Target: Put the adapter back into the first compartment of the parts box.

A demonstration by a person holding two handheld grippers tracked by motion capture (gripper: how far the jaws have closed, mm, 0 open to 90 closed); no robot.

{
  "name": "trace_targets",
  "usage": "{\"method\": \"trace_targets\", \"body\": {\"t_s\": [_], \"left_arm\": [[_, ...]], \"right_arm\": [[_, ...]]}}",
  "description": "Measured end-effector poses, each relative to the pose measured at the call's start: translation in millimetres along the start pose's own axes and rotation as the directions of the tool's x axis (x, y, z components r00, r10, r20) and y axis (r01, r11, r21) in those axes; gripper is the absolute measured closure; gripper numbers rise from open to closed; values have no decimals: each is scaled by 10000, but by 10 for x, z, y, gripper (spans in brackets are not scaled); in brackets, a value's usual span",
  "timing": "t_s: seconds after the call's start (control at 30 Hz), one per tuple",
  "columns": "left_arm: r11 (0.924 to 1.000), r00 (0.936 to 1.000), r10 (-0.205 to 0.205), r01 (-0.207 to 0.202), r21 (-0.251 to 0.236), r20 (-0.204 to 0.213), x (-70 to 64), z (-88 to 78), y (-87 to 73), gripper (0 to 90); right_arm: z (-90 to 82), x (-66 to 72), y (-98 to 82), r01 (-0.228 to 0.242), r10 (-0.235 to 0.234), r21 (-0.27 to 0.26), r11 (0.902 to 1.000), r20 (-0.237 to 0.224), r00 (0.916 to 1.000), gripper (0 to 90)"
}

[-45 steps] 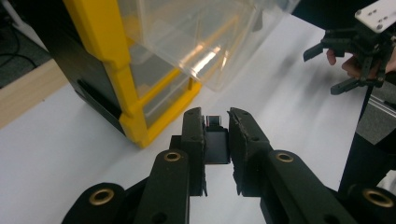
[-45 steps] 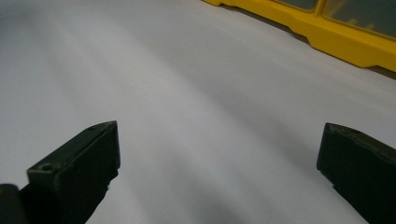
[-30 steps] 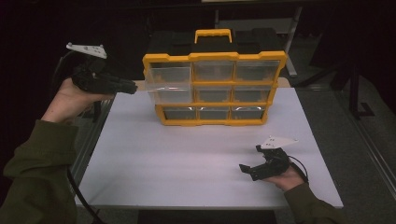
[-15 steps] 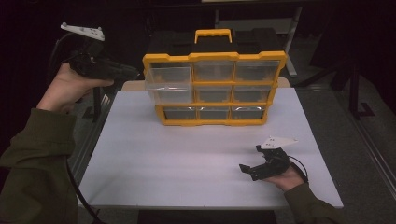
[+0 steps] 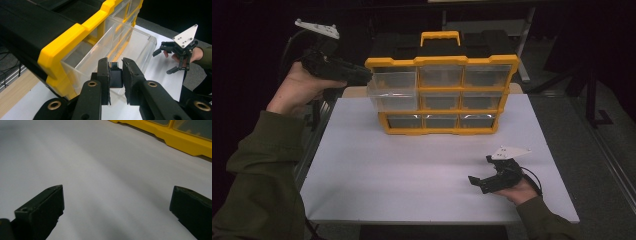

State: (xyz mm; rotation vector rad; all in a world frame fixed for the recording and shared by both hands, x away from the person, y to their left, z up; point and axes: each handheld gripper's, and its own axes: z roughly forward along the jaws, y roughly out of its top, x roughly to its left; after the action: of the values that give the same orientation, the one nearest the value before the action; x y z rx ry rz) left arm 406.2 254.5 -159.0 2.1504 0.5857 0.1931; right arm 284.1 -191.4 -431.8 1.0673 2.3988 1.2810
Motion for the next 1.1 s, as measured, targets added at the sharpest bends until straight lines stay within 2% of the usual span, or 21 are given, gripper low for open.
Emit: {"method": "trace_targets", "body": {"t_s": [0.17, 0.73, 0.9, 1.1], "left_arm": [[10000, 9999, 26, -25, -28, 116, -8, 92, 47, 762], [9992, 9994, 234, -241, 312, 248, -72, 391, 165, 761], [9987, 9994, 202, -215, 462, 284, -77, 467, 163, 758], [9992, 9994, 24, -38, 403, 352, -51, 498, 144, 739]], "right_arm": [[-2, -2, 0, -10, 10, -7, 10000, -3, 10000, 0], [-10, -2, -1, -32, 32, -29, 10000, -19, 10000, 0], [-13, -3, -1, -37, 37, -33, 10000, -13, 10000, 0], [-15, -1, -1, -34, 34, -36, 10000, -23, 10000, 0]]}}
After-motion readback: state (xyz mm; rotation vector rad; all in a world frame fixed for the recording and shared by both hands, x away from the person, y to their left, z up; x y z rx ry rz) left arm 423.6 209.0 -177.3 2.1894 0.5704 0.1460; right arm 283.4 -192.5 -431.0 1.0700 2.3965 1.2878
